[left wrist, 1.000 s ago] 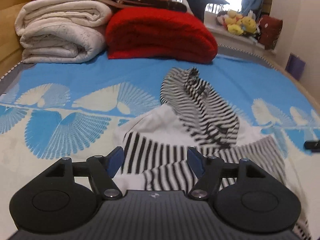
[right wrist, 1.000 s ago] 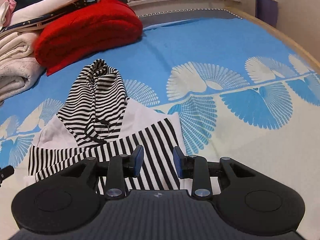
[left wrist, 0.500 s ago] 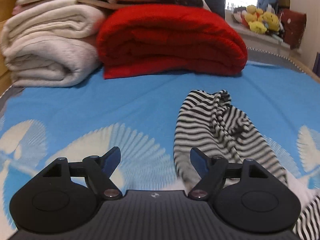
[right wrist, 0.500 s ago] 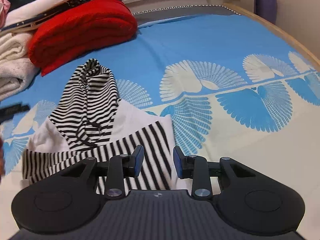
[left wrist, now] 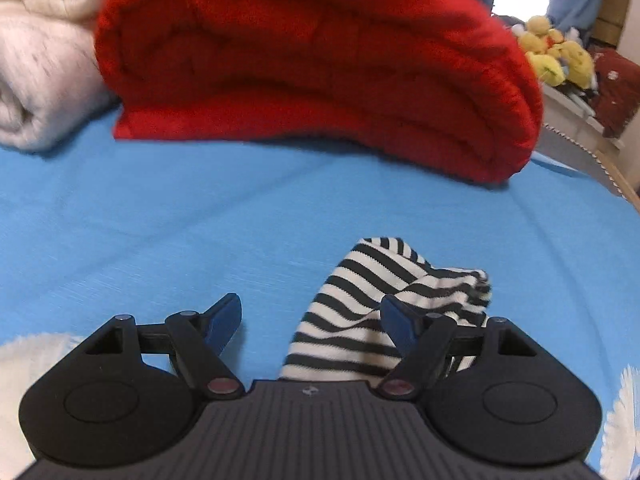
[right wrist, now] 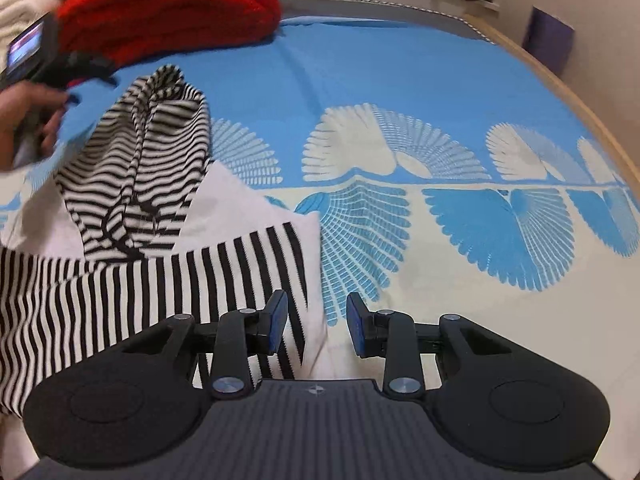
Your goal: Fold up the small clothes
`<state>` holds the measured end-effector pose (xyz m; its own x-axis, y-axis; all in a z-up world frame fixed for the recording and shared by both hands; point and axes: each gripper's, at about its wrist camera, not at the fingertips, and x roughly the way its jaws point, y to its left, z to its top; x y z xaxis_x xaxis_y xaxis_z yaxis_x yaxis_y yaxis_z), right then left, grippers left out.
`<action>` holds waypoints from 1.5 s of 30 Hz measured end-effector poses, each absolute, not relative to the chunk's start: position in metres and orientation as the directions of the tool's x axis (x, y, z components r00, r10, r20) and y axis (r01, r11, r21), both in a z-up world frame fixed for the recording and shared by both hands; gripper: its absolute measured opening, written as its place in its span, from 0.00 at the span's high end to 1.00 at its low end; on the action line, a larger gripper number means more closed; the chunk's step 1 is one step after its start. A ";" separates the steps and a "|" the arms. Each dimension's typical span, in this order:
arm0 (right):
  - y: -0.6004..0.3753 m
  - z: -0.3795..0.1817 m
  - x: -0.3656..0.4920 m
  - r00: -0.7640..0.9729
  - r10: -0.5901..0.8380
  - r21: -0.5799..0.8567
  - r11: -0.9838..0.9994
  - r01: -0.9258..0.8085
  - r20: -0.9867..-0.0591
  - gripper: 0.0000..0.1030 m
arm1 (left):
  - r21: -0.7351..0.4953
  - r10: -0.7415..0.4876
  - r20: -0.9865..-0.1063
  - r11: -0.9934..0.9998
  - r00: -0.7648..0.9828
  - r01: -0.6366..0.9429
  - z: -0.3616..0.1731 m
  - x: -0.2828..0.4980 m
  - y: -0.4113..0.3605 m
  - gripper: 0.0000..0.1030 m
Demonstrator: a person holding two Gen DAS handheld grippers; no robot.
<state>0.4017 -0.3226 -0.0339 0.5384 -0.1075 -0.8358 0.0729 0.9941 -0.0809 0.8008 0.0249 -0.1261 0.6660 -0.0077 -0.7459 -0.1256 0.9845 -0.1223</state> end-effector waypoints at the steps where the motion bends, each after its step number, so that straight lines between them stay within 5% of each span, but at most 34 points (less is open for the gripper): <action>1: -0.323 -0.036 0.403 0.531 -0.109 -0.082 0.994 0.074 -0.840 0.67 | -0.119 0.001 -0.749 0.984 0.662 -0.136 -0.131 0.807 0.022 0.21; 4: -0.325 -0.039 0.407 0.521 -0.113 -0.080 0.993 0.086 -0.846 0.67 | -0.107 0.001 -0.767 0.986 0.642 -0.130 -0.144 0.821 0.017 0.27; 6: -0.326 -0.038 0.408 0.525 -0.110 -0.075 0.993 0.088 -0.844 0.67 | -0.100 -0.015 -0.784 0.990 0.620 -0.102 -0.149 0.826 0.016 0.52; 7: -0.327 -0.037 0.408 0.526 -0.107 -0.071 0.993 0.089 -0.844 0.67 | -0.101 -0.031 -0.797 0.991 0.603 -0.083 -0.150 0.827 0.015 0.79; 8: -0.327 -0.037 0.408 0.527 -0.107 -0.069 0.993 0.092 -0.843 0.67 | -0.106 -0.045 -0.802 0.992 0.596 -0.068 -0.149 0.823 0.014 0.94; 14: -0.334 -0.026 0.408 0.549 -0.107 -0.069 0.994 0.089 -0.829 0.67 | -0.071 -0.156 -0.723 0.986 0.673 0.152 -0.097 0.747 -0.003 0.95; 20: -0.348 -0.004 0.400 0.594 -0.089 -0.009 0.991 0.135 -0.800 0.67 | 0.043 -0.357 -0.650 0.864 0.671 0.501 -0.024 0.562 -0.015 0.96; 26: -0.349 0.014 0.379 0.637 -0.024 0.094 0.984 0.150 -0.771 0.67 | -0.013 -0.469 -0.776 0.681 0.422 0.732 -0.016 0.346 -0.003 0.94; 29: -0.349 0.018 0.367 0.647 0.010 0.155 0.974 0.168 -0.762 0.67 | -0.095 -0.441 -0.793 0.770 0.419 0.630 -0.021 0.302 0.020 0.86; 34: -0.342 0.014 0.354 0.635 0.082 0.230 0.961 0.154 -0.769 0.64 | -0.419 -0.410 -0.751 0.902 0.517 0.106 -0.046 0.330 0.073 0.84; 37: -0.341 0.003 0.352 0.600 0.138 0.292 0.942 0.166 -0.788 0.64 | -0.498 -0.394 -0.777 0.862 0.491 -0.095 -0.079 0.358 0.083 0.84; 39: -0.340 -0.007 0.352 0.564 0.167 0.319 0.930 0.183 -0.809 0.63 | -0.543 -0.426 -0.779 0.826 0.461 -0.154 -0.096 0.373 0.083 0.82; 41: -0.337 -0.018 0.355 0.530 0.177 0.323 0.926 0.197 -0.829 0.64 | -0.573 -0.459 -0.775 0.800 0.435 -0.178 -0.113 0.376 0.078 0.67; 45: -0.324 -0.035 0.365 0.484 0.181 0.310 0.929 0.202 -0.856 0.63 | -0.584 -0.472 -0.781 0.785 0.409 -0.206 -0.130 0.385 0.066 0.64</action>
